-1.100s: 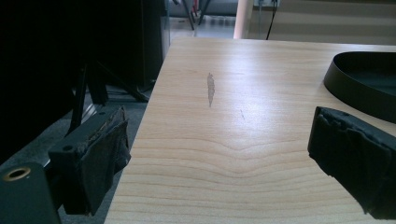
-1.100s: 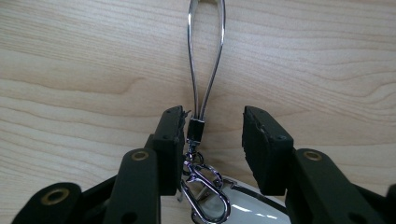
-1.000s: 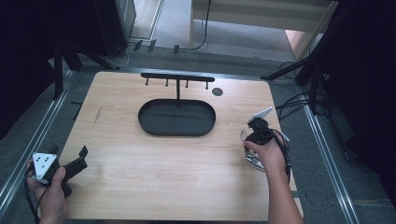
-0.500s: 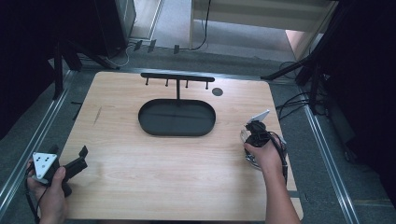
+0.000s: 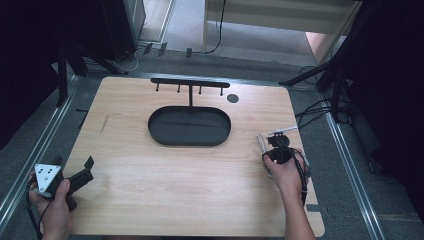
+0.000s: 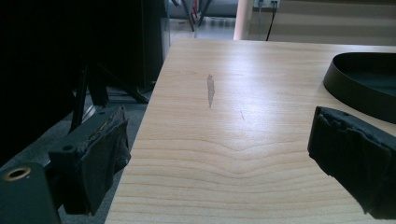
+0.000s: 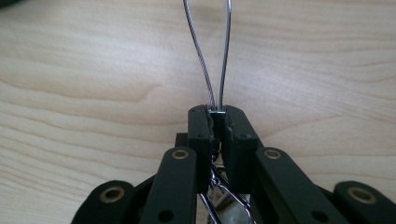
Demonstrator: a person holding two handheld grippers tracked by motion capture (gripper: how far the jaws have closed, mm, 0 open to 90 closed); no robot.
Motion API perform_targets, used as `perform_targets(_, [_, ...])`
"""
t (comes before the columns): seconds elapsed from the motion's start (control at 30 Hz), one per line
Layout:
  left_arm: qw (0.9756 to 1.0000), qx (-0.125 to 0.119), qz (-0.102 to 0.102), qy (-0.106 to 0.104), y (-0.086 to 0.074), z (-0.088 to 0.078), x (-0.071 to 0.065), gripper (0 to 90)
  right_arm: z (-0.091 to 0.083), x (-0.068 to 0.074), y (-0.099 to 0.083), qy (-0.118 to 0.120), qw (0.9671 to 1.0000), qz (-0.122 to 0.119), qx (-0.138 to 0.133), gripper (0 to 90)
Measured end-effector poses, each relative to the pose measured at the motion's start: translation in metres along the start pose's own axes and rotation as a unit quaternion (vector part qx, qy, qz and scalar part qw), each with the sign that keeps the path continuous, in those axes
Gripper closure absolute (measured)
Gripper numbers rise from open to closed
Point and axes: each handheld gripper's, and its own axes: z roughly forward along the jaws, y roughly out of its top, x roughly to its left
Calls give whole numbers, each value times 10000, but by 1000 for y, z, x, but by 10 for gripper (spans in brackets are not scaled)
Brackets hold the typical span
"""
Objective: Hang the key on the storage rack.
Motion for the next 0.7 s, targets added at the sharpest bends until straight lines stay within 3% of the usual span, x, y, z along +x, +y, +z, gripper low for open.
perform_targets(0.03, [10000, 2, 3, 7, 0, 0, 0, 56, -5, 0, -3, -3, 9994, -15, -338, 834])
perform_targets(0.07, [10000, 2, 3, 7, 0, 0, 0, 57, -5, 0, -3, -3, 9994, -15, -338, 834])
perform_targets(0.1, [10000, 2, 16, 11, 0, 0, 0, 56, -12, 2, -6, 21, 9972, -16, -747, 836])
perform_targets(0.2, [10000, 11, 19, 13, 0, 0, -1, 57, -20, 5, -8, 69, 9911, -152, -1319, 836])
perform_targets(0.43, [10000, 22, -21, -25, 0, 0, 1, 57, -34, 23, -6, 204, 9677, -357, -2489, 836])
perform_targets(0.47, [10000, 22, -21, -25, 0, 0, 1, 56, -34, 23, -6, 204, 9677, -357, -2489, 836])
perform_targets(0.5, [10000, 25, -10, -26, 0, 0, 1, 57, -36, 31, -4, 222, 9600, -396, -2762, 836])
perform_targets(0.53, [10000, 25, -10, -26, 0, 0, 1, 57, -36, 31, -4, 222, 9600, -396, -2762, 836])
perform_targets(0.57, [10000, 26, 7, -39, 0, 0, 0, 56, -38, 40, -2, 258, 9533, -440, -2975, 836])
perform_targets(0.6, [10000, 26, 7, -39, 0, 0, 0, 57, -38, 40, -2, 258, 9533, -440, -2975, 836])
perform_targets(0.63, [10000, 38, 5, -51, 0, 0, 1, 57, -38, 49, 2, 301, 9472, -537, -3146, 836])
perform_targets(0.7, [10000, 38, -2, -57, 0, 1, 1, 56, -38, 57, 6, 337, 9440, -572, -3233, 836])
